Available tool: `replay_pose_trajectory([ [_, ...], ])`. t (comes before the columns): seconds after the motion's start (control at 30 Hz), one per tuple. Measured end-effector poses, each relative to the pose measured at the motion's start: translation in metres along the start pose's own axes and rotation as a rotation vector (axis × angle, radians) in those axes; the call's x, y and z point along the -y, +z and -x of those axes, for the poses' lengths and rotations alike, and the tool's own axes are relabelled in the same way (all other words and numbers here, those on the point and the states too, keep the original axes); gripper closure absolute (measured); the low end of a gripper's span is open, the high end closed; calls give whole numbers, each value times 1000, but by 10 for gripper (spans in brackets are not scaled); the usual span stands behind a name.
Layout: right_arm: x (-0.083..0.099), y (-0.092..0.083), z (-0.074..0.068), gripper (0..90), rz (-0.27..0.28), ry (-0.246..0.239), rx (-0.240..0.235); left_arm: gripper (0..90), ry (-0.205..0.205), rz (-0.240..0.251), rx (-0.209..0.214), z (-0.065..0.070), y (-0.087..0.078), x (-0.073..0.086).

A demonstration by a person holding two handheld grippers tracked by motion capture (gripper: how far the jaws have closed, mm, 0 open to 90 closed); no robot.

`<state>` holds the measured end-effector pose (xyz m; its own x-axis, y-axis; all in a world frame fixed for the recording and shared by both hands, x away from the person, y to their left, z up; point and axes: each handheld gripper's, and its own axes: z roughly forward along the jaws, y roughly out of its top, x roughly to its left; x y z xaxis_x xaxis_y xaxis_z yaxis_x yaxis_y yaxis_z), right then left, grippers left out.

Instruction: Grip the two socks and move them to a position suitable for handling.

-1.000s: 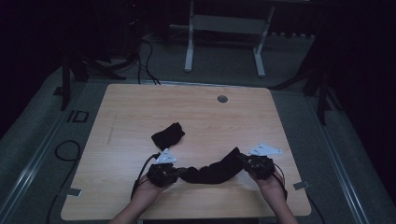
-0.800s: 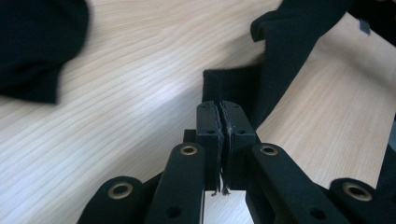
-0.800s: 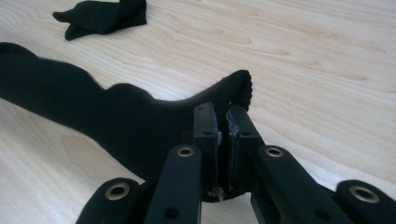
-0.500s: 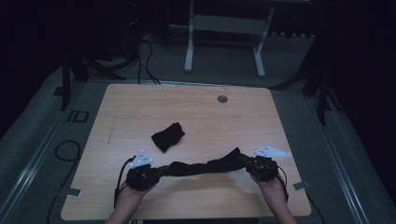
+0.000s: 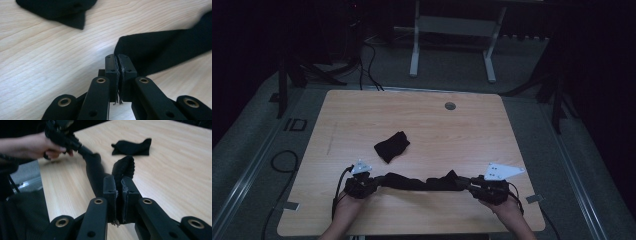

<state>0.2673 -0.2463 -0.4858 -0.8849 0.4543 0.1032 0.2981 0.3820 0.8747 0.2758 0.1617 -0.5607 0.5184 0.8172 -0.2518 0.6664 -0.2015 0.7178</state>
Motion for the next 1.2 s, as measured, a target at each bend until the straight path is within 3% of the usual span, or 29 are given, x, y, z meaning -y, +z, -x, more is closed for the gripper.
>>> replay_pose_trajectory([
  [0.03,3,1,0,836,-5,9,-19,871,5,-1,-15,-1,1,0],
  [0.07,9,3,-1,836,-15,5,-86,870,0,-4,-17,-3,1,-1],
  [0.1,13,7,-4,835,-43,-19,-121,871,1,-5,-25,-4,2,-1],
  [0.17,23,16,-11,821,-169,-65,-171,871,8,-16,-34,-5,4,-1],
  [0.2,28,20,-14,808,-211,-87,-182,870,13,-19,-44,-5,4,0],
  [0.27,36,26,-15,776,-301,-79,-206,870,31,-22,-84,-4,5,1],
  [0.37,45,26,-14,772,-378,-97,-191,870,-1,-11,-79,-10,1,2],
  [0.47,48,24,-9,784,-387,-44,-160,870,-22,-9,-72,-12,0,4],
  [0.57,46,23,-2,564,-321,25,-129,870,-15,-8,-69,-11,0,3],
  [0.7,39,33,7,580,-316,104,-22,870,-9,-5,-69,-9,1,2],
  [0.83,35,52,11,604,-363,136,-35,870,-4,-10,-69,-9,1,2],
  [0.93,38,65,13,655,-416,129,-46,870,-15,-9,-66,-11,1,3],
  [1.0,38,68,13,748,-422,134,-68,870,-16,-8,-69,-11,0,3],
  [1.07,36,69,11,847,-433,95,-71,870,-17,-5,-69,-12,0,3],
  [1.2,26,68,15,864,-426,46,21,870,-32,1,-58,-14,0,1],
])
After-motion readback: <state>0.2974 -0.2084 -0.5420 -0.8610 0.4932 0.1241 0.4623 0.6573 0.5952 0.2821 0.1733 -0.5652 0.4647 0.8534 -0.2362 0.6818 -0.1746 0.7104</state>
